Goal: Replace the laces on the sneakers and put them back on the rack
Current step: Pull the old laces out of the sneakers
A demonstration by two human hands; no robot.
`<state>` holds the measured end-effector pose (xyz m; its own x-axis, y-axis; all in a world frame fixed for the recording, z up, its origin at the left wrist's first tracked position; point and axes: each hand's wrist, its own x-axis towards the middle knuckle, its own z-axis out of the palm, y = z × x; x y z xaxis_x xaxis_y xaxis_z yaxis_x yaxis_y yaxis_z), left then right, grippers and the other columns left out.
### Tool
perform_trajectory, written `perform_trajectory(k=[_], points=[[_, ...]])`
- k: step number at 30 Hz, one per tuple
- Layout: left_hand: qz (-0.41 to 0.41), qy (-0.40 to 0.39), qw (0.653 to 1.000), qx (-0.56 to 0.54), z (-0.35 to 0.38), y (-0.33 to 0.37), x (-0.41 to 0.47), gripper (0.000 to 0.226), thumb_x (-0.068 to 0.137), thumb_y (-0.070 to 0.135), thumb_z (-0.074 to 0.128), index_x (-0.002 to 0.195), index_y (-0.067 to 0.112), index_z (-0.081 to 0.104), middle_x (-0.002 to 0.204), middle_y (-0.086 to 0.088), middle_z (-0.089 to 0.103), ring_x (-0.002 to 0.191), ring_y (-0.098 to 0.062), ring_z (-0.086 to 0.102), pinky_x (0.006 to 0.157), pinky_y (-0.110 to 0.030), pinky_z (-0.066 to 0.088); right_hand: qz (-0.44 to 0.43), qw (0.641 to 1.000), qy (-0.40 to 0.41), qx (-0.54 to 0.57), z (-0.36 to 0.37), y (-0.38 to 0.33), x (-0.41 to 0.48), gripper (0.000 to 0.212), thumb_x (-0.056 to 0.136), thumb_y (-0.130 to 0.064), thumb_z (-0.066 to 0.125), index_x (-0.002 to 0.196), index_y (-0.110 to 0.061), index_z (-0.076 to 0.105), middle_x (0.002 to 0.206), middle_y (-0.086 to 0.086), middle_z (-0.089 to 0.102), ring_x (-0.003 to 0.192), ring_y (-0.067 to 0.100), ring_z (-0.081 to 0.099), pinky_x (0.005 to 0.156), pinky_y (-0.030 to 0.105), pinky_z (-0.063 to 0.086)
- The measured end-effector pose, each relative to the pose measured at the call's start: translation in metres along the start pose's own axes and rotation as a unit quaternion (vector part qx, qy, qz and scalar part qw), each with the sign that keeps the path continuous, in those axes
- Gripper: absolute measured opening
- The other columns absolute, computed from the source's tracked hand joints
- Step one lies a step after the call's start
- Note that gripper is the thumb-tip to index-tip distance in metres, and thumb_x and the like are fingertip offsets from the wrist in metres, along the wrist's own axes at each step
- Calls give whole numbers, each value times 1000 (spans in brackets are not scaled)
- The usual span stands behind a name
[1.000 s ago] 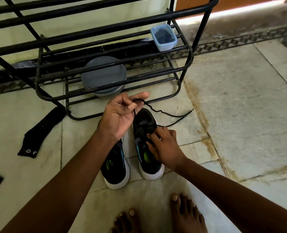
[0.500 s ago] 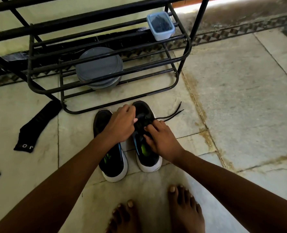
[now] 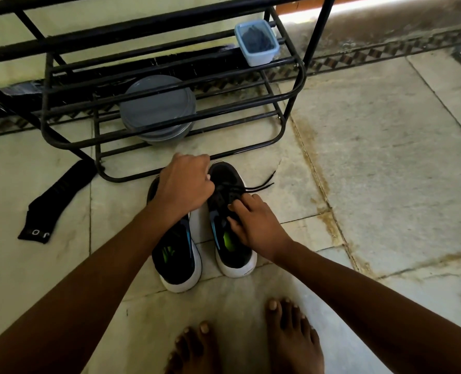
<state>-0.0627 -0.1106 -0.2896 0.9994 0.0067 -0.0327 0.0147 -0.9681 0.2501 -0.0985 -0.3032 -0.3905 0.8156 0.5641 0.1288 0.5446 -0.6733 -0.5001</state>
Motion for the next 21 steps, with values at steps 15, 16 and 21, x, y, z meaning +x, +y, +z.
perform_trajectory(k=[15, 16, 21], points=[[-15, 84, 920, -382, -19, 10, 9, 42, 81, 14, 61, 53, -4, 35, 56, -24, 33, 52, -20, 33, 53, -32, 29, -1, 1000, -1, -10, 0, 1, -1, 28, 98, -37, 49, 110, -13, 58, 104, 9, 55, 85, 26, 51, 67, 35, 43], [-3, 96, 912, -399, -17, 11, 10, 40, 78, 9, 60, 50, -1, 33, 55, -23, 32, 53, -15, 32, 54, -29, 28, -1, 1000, -1, -12, 0, 1, -1, 27, 98, -37, 49, 110, -14, 58, 104, 9, 55, 85, 25, 51, 67, 34, 42], [-25, 100, 857, -505, -4, 15, 13, 28, 63, -6, 54, 49, 8, 34, 70, 6, 35, 62, 0, 37, 57, -19, 33, -2, 1000, -2, -15, -1, 1, -1, 28, 98, -37, 48, 111, -14, 58, 105, 9, 55, 85, 25, 50, 69, 30, 35]])
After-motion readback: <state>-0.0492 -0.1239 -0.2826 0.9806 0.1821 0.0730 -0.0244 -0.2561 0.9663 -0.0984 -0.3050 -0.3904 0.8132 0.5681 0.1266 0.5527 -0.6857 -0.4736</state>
